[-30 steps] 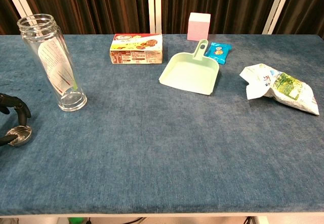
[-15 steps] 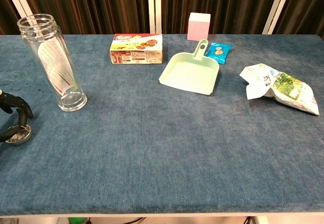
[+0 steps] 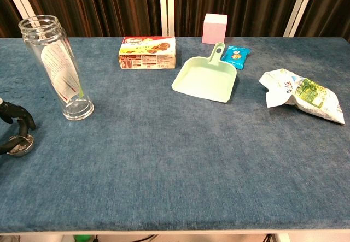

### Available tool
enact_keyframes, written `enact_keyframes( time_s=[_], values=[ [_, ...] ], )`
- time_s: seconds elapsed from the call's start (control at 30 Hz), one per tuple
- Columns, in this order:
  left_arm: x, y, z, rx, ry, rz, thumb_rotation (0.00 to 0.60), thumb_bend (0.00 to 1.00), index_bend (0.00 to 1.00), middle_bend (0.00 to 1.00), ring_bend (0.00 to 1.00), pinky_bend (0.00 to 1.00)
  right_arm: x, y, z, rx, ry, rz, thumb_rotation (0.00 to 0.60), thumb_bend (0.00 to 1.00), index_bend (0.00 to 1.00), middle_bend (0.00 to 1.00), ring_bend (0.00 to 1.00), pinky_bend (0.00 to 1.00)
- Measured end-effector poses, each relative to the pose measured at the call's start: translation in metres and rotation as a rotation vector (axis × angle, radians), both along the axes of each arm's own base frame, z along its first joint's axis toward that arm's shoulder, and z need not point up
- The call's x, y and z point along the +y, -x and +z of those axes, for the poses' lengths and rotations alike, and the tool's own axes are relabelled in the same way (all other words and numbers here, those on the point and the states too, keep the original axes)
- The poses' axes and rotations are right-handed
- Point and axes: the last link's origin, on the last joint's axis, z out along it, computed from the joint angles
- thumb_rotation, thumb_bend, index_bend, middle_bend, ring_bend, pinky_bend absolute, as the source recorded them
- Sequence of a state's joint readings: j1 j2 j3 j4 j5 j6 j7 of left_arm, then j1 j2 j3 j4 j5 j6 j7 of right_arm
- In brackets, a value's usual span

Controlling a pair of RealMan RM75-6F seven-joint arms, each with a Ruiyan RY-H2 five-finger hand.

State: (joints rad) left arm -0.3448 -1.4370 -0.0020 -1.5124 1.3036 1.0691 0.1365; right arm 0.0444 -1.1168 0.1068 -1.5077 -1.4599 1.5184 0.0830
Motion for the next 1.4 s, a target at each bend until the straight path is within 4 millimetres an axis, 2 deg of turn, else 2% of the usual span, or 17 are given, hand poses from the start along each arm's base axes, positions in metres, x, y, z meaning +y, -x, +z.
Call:
enact_keyframes(
  time_s=[0.4, 0.7, 0.9, 1.1, 1.23, 1.4],
  values=[
    [-0.001, -0.002, 0.004, 0.0, -0.02, -0.006, 0.6, 0.43, 0.57, 0.33, 0.2, 0.26, 0.0, 0.0, 0.0, -0.001, 0.0, 0.001, 0.6, 0.31, 0.0, 0.0, 0.0, 0.0],
    [-0.007, -0.01, 0.029, 0.015, -0.101, -0.048, 0.6, 0.43, 0.57, 0.33, 0.19, 0.26, 0.0, -0.001, 0.001, -0.001, 0.004, 0.006, 0.6, 0.31, 0.0, 0.0, 0.0, 0.0],
    [-0.006, -0.008, 0.063, 0.058, -0.191, -0.058, 0.6, 0.43, 0.57, 0.33, 0.2, 0.26, 0.0, -0.004, 0.002, 0.001, 0.005, 0.014, 0.6, 0.31, 0.0, 0.0, 0.0, 0.0],
    [0.002, -0.006, 0.109, 0.107, -0.288, -0.068, 0.6, 0.43, 0.57, 0.33, 0.2, 0.26, -0.001, -0.007, 0.003, 0.008, 0.005, 0.025, 0.6, 0.31, 0.0, 0.0, 0.0, 0.0],
    [0.011, -0.013, 0.141, 0.127, -0.35, -0.096, 0.6, 0.43, 0.58, 0.32, 0.2, 0.26, -0.001, -0.009, 0.002, 0.013, 0.008, 0.031, 0.6, 0.31, 0.0, 0.0, 0.0, 0.0],
    [0.023, -0.029, 0.168, 0.135, -0.39, -0.145, 0.6, 0.43, 0.58, 0.32, 0.2, 0.26, 0.0, -0.009, 0.0, 0.015, 0.005, 0.026, 0.6, 0.31, 0.0, 0.0, 0.0, 0.0]
  ],
)
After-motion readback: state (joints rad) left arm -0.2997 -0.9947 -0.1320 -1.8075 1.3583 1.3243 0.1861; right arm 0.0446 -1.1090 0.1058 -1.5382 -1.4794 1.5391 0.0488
